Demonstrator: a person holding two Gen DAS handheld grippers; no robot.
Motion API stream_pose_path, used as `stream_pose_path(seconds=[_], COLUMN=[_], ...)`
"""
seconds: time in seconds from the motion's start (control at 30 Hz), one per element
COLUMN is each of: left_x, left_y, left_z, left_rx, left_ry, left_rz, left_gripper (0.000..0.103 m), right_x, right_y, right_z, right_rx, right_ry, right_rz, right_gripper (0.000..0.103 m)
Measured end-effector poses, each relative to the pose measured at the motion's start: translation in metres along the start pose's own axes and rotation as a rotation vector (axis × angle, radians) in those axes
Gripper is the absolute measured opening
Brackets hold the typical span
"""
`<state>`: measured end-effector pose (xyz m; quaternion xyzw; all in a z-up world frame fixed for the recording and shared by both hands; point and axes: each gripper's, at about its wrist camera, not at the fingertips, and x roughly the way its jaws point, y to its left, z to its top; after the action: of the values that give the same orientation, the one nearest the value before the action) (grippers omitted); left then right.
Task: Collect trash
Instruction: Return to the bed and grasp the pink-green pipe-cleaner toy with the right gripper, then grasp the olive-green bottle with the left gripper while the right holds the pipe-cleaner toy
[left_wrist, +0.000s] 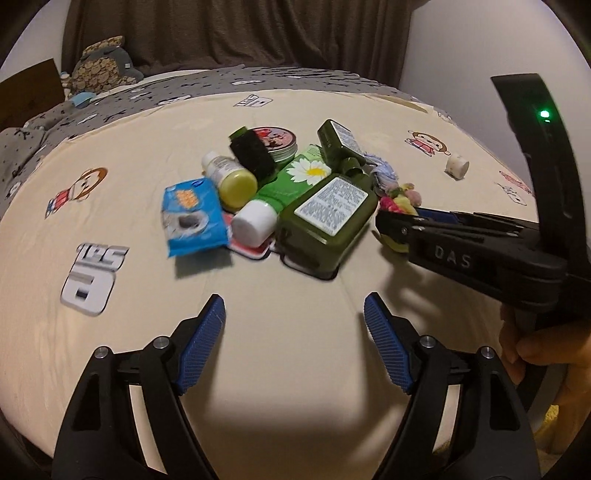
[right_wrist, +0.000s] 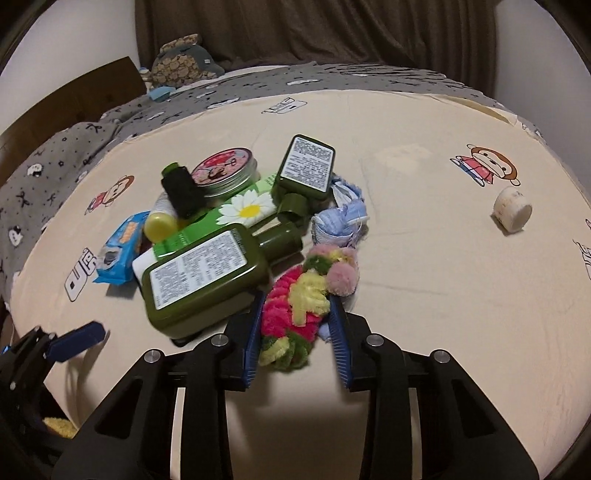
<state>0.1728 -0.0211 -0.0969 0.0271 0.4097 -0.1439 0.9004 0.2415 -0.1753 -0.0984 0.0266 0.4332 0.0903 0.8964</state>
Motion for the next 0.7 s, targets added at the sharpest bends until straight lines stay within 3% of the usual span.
stream_pose_path(seconds=[0.27,0.37,0.57,0.63,0.7], left_x=[0.028,0.039,0.055,0.059,0.059], left_y=[-0.011,-0.016,-0.021,-0.022,-0.023], left_z=[0.019,0.027,0.044,0.048,0.049], left_rx=[0.06,0.077,0.083,0.084,0.085], left_ry=[0.006,0.008,0.013,0.016,0.017], left_rz=[0.01,0.011,0.002,-0.002,-0.001], left_gripper=[0.076,0.081,0.082,0.081,0.072], right_x=[-0.046,-0.055,-0.061,-0.062,-0.064], right_y=[-0.018,-0.03,-0.046,-0.049,-0.05], right_z=[0.001,-0.004,-0.015,-0.018,-0.021], right_rx=[-0.008,-0.006,0.02,0.026,0.031], right_ry=[-0.069,-0.071,-0.063,-0.061,-0.062], right_rz=[0.034,0.024,0.011,0.01,0.01], right_gripper=[0.03,0.03,0.03,0.03,0.03])
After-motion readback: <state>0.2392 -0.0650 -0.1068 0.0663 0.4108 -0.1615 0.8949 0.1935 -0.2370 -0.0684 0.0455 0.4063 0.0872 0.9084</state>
